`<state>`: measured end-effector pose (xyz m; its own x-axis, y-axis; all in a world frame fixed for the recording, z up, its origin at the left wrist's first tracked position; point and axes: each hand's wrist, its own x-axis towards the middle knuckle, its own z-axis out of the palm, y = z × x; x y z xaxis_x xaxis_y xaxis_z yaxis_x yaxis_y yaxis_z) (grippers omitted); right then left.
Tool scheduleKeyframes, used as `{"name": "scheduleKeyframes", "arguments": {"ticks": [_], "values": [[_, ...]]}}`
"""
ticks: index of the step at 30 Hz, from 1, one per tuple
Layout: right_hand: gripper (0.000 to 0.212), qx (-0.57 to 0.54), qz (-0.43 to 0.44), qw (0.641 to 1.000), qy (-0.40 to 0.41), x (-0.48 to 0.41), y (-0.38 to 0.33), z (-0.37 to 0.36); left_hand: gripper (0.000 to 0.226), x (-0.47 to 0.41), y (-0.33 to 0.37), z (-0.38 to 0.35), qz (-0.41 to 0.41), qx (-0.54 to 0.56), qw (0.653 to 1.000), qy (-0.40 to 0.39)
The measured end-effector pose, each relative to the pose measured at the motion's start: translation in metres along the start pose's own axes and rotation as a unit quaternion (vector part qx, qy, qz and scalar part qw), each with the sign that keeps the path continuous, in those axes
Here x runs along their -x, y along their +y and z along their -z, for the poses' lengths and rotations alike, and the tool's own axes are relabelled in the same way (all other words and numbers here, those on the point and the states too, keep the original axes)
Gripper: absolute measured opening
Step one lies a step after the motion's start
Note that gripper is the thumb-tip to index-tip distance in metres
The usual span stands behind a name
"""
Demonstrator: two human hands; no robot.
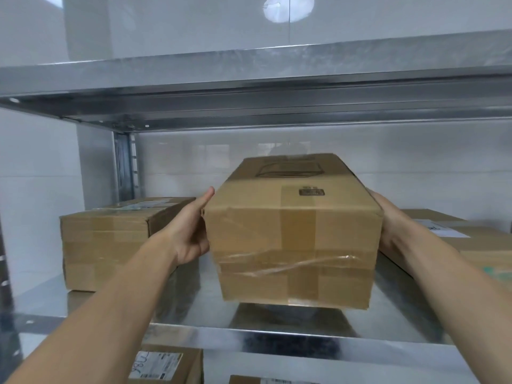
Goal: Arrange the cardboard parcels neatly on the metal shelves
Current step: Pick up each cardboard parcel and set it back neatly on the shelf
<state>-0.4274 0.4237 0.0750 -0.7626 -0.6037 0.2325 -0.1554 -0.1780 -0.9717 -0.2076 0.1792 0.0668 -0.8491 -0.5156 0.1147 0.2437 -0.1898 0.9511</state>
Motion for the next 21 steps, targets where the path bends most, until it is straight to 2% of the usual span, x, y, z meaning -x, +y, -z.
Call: {"name": "scheduleKeyframes", "arguments": {"ticks": [3,5,8,11,14,15,18,21], "values": [[0.034,-0.045,-0.007,0.999,-0.022,-0.001,-0.004,0.000,0.049,-0.001,0.002,-0.002,-0.012,-0.033,0.999,-0.003],[0.030,-0.077,-0.005,0.997,-0.022,-0.002,-0.002,0.003,0.050,-0.001,0.001,-0.004,-0.020,-0.059,0.998,-0.007],[0.032,-0.132,-0.010,0.991,-0.029,0.000,-0.003,0.003,0.048,0.001,0.002,-0.003,-0.038,-0.066,0.997,-0.009],[0.038,-0.193,0.025,0.980,-0.034,-0.001,-0.002,0.005,0.031,-0.003,0.000,-0.002,-0.065,-0.056,0.996,-0.024],[0.061,-0.235,0.030,0.971,-0.038,-0.003,-0.001,0.005,0.044,-0.006,-0.004,-0.004,-0.082,-0.079,0.992,-0.061],[0.063,-0.244,0.029,0.968,-0.041,-0.001,-0.002,0.005,0.046,-0.008,-0.005,-0.002,-0.086,-0.088,0.991,-0.061],[0.030,-0.248,0.024,0.968,-0.037,0.000,-0.002,0.004,0.060,-0.011,-0.006,0.001,-0.089,-0.093,0.989,-0.070],[0.027,-0.256,0.031,0.965,-0.042,0.001,-0.002,0.005,0.066,-0.013,-0.007,0.002,-0.081,-0.062,0.992,-0.075]]}}
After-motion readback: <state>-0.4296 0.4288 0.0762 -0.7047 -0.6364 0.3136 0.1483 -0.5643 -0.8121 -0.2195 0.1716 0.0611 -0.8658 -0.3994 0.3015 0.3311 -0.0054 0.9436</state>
